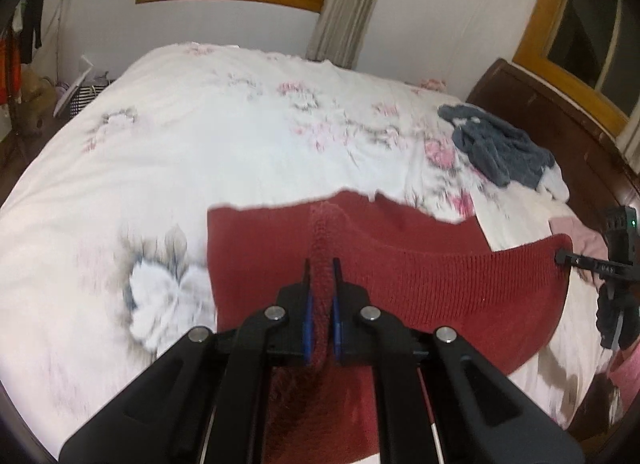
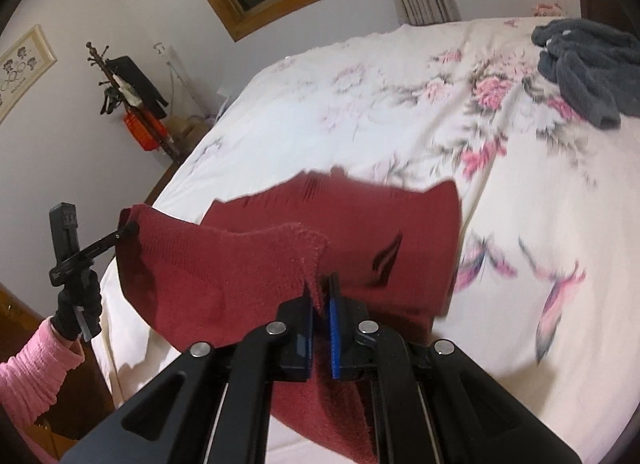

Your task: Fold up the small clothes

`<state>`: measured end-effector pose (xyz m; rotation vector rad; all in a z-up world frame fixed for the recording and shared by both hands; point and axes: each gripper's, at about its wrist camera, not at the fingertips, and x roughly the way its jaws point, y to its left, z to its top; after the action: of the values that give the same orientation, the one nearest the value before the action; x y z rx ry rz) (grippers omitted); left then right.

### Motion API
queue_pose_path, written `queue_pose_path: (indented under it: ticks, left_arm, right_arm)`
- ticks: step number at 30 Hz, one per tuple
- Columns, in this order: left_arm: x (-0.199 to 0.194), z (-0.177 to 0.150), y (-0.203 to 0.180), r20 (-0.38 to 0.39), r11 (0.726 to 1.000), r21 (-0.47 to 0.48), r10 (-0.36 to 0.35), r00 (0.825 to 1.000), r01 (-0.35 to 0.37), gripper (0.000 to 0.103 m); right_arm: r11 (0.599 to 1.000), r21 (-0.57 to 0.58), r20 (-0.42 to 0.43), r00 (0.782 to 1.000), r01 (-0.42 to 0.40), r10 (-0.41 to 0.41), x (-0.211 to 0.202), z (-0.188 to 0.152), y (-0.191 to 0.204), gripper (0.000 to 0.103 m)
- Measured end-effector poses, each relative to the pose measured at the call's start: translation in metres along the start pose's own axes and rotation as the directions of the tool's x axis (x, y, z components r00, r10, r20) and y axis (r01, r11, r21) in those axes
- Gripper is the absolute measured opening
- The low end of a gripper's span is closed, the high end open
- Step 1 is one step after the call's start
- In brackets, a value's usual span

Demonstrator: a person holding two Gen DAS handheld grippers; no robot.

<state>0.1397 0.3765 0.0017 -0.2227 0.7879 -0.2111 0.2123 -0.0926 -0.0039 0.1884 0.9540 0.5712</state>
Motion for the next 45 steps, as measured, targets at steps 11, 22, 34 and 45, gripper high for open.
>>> queue_pose_path:
  ticks: [11, 22, 34, 45]
  left_arm:
    - [0.066, 0.055, 0.013, 0.04, 0.991, 0.002, 0.133, 0.99, -0.133, 0.005]
    - [0.174, 0.049, 0.032, -0.095, 0.98, 0.014, 0.199, 0.975, -0.199, 0.005]
    - [0.223, 0.025, 0.07, -0.206, 0.968, -0.045, 0.235, 0.95, -0.249, 0.012]
    - [0.18, 0.027, 0.095, -0.2, 0.952, -0.168, 0.22, 0.955, -0.254, 0.026]
  right_arm:
    - [0.99, 0.099, 0.002, 0.995, 0.1, -0.101, 0.048, 0.078, -0.034, 0.006]
    - [0.968, 0.145, -0.082, 0.977, 0.206, -0.196, 0.14, 0.099, -0.067, 0.006]
    - [0.944, 0.18, -0.166, 0.954, 0.277, -0.248, 0.194, 0.081, -0.103, 0.006]
    - [0.936, 0.228, -0.123, 0.961, 0.269, -0.246, 0.153, 0.068, -0.106, 0.021]
